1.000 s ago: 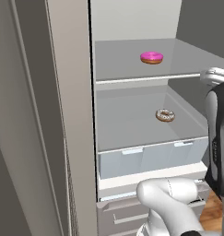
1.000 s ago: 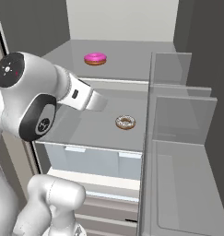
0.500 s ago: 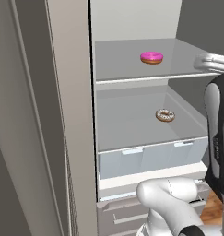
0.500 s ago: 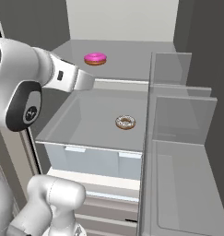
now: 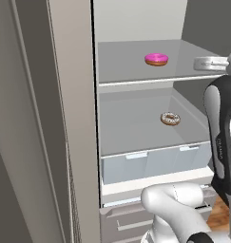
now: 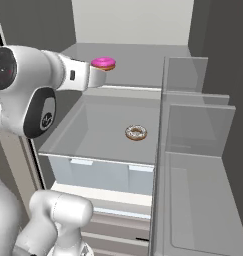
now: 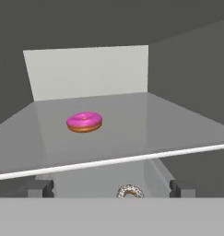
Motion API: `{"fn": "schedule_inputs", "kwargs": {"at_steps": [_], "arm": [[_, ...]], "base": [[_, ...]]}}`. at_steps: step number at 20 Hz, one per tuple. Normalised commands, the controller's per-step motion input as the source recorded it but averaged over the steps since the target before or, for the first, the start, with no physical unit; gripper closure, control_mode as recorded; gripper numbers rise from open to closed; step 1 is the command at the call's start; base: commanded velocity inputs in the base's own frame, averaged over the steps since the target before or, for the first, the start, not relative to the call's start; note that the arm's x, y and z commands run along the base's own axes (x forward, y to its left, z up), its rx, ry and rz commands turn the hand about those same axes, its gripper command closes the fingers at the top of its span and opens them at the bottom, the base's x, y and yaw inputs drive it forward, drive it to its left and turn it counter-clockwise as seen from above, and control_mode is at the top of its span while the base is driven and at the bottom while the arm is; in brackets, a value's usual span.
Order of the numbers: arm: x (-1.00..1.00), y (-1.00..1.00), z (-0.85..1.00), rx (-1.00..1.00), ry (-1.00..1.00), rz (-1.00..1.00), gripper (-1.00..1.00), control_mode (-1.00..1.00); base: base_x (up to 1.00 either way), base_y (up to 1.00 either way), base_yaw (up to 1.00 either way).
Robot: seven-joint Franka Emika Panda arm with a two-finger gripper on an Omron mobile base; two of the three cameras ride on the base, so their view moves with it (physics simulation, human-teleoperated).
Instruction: Take the donuts from the fridge and place them on the empty tray on the dining counter.
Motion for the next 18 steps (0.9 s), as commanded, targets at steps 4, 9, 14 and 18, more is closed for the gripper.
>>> {"fn": "schedule_inputs", "kwargs": {"at_steps": [4, 9, 14, 18], "arm": [[0.42, 0.05, 0.0, -0.01, 0.09, 0.0, -1.0, -1.0], [0.4, 0.0, 0.0, 0.0, 0.03, 0.0, -1.0, -1.0], [0.52, 0.0, 0.0, 0.0, 0.0, 0.04, -1.0, -1.0], [0.44, 0.0, -0.03, 0.0, 0.0, 0.12, -1.0, -1.0]], "base": [[0.0, 0.0, 0.0], [0.0, 0.0, 0.0], [0.0, 0.0, 0.0], [0.0, 0.0, 0.0]]}}
